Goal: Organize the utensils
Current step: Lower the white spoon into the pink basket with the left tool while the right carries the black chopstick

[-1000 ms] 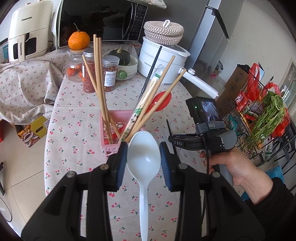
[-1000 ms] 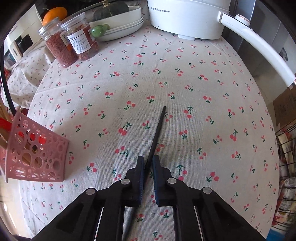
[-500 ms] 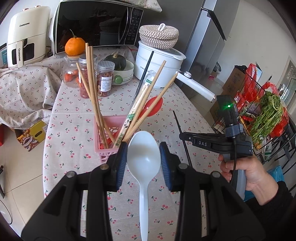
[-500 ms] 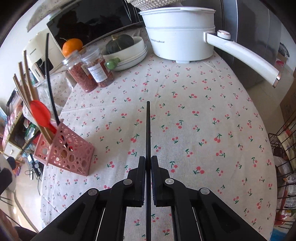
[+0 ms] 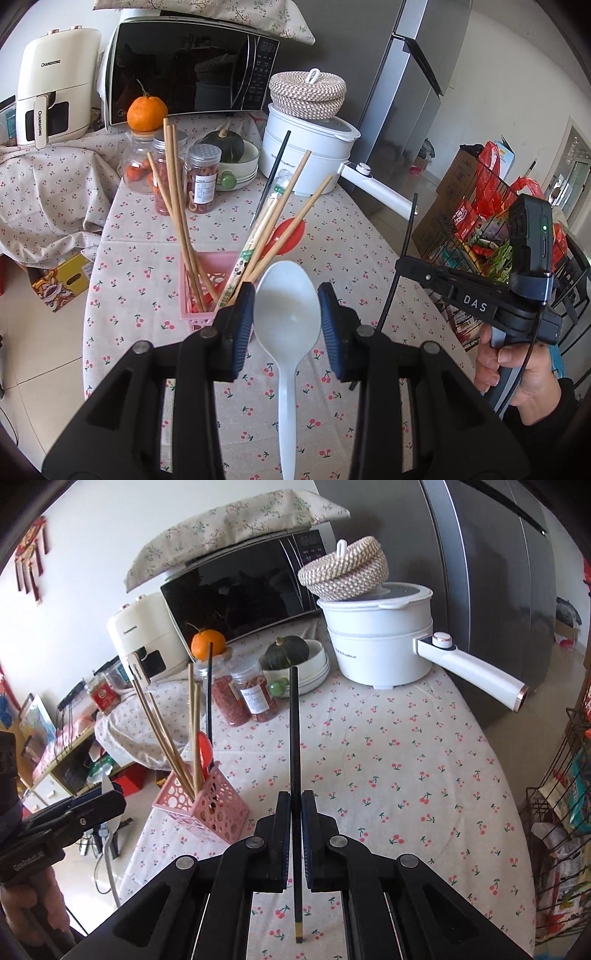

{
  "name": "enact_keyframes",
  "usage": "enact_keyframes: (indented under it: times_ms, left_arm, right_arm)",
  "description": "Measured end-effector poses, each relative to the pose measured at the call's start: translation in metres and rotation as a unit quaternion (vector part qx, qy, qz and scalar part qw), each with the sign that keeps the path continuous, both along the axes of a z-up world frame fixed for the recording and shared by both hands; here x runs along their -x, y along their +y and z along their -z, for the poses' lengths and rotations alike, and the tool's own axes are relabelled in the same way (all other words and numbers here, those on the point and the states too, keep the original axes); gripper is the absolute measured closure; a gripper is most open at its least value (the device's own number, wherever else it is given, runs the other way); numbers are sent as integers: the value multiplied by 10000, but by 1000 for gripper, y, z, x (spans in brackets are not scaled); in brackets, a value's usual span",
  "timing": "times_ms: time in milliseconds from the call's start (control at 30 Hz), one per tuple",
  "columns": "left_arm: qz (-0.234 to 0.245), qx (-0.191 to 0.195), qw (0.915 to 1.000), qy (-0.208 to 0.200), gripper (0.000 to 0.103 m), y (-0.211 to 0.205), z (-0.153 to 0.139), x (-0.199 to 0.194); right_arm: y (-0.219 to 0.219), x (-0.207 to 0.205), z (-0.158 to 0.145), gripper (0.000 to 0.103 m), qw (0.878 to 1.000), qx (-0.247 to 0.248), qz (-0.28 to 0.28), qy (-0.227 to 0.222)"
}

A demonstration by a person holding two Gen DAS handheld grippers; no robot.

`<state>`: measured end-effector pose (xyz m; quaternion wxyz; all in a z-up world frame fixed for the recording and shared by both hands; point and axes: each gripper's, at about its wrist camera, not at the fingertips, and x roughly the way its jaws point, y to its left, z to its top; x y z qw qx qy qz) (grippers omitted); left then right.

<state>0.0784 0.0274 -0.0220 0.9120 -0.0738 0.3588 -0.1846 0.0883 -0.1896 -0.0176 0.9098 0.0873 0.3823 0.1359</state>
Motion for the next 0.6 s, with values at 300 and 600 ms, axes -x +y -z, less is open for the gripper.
enact_keyframes:
  times_ms: [300,600]
  left_arm:
    - [-140,143,9980,-605,66,6,-20,7]
    - [-704,473,9881,-1285,66,28,-36,-3]
  right_arm:
    - [11,18,-31,97,9974,-110,-232,-678]
    - [25,13,-40,97,9976,-132,-380,-562]
